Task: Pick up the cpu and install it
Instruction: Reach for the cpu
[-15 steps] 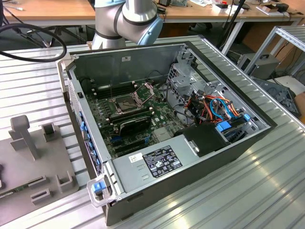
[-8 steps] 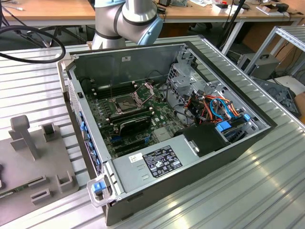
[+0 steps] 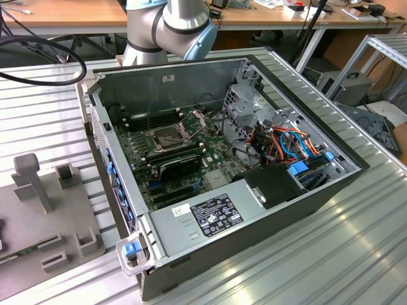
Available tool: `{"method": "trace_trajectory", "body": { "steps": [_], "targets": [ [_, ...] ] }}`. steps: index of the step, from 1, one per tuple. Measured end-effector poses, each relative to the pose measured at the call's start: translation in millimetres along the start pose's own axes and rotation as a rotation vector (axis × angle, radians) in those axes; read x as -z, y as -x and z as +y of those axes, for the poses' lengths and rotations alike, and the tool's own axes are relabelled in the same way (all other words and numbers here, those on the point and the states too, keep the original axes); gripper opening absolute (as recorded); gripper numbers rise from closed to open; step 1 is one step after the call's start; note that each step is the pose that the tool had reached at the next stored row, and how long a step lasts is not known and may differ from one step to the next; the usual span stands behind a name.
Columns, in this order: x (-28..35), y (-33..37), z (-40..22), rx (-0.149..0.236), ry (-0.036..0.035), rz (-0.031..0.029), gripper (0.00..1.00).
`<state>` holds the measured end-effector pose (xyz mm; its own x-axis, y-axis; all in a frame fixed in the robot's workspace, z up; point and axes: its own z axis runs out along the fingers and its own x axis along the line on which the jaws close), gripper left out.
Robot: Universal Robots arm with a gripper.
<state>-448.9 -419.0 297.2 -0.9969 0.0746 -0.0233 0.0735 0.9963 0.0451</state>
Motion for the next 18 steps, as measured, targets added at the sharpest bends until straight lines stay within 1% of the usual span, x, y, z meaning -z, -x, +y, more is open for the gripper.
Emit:
{"method": "trace_trajectory", "body": {
  "steps": [18],
  "targets": [
    [-5.8, -6.8, -0.8, 0.0, 0.0, -0.0001, 0.11]
  ]
}}
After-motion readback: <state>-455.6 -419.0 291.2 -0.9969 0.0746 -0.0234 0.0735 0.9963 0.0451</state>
